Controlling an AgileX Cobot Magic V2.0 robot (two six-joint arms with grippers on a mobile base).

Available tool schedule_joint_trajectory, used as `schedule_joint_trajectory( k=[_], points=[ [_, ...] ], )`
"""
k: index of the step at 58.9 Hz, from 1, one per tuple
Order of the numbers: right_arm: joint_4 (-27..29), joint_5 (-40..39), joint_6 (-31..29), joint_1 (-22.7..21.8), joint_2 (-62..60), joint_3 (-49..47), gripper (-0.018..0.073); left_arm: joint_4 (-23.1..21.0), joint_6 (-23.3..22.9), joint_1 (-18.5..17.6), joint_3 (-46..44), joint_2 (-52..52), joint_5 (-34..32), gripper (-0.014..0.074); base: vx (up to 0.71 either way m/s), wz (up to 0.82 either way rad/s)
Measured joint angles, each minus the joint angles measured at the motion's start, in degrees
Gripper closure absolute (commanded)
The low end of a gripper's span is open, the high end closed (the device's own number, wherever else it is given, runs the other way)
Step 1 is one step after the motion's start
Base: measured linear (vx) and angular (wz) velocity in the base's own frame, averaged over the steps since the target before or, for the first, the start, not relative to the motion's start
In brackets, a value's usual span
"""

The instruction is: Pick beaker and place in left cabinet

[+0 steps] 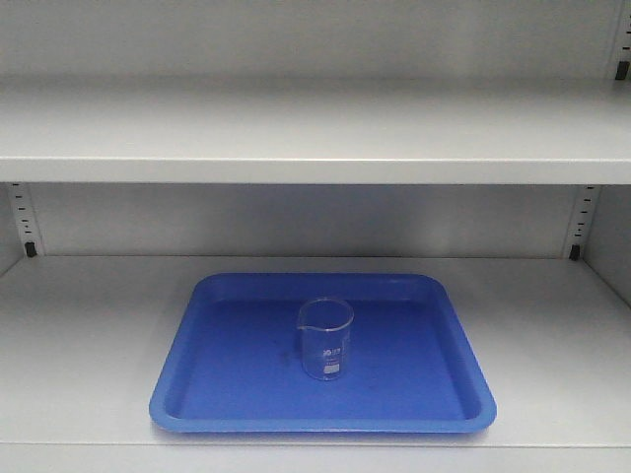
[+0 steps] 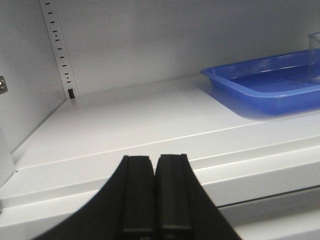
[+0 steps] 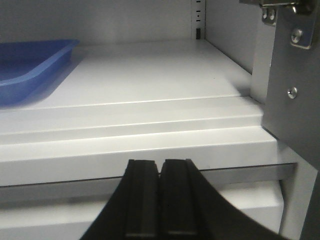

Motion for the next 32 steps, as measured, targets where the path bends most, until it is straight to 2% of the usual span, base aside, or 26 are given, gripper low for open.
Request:
schedule_joint_trajectory(
  k=[32],
  points=[
    [0.0,0.0,0.14,0.0,0.0,0.0,0.0568,0.0,0.0,0.0,0.0,0.0,0.0,0.0595,0.0,0.0]
  ],
)
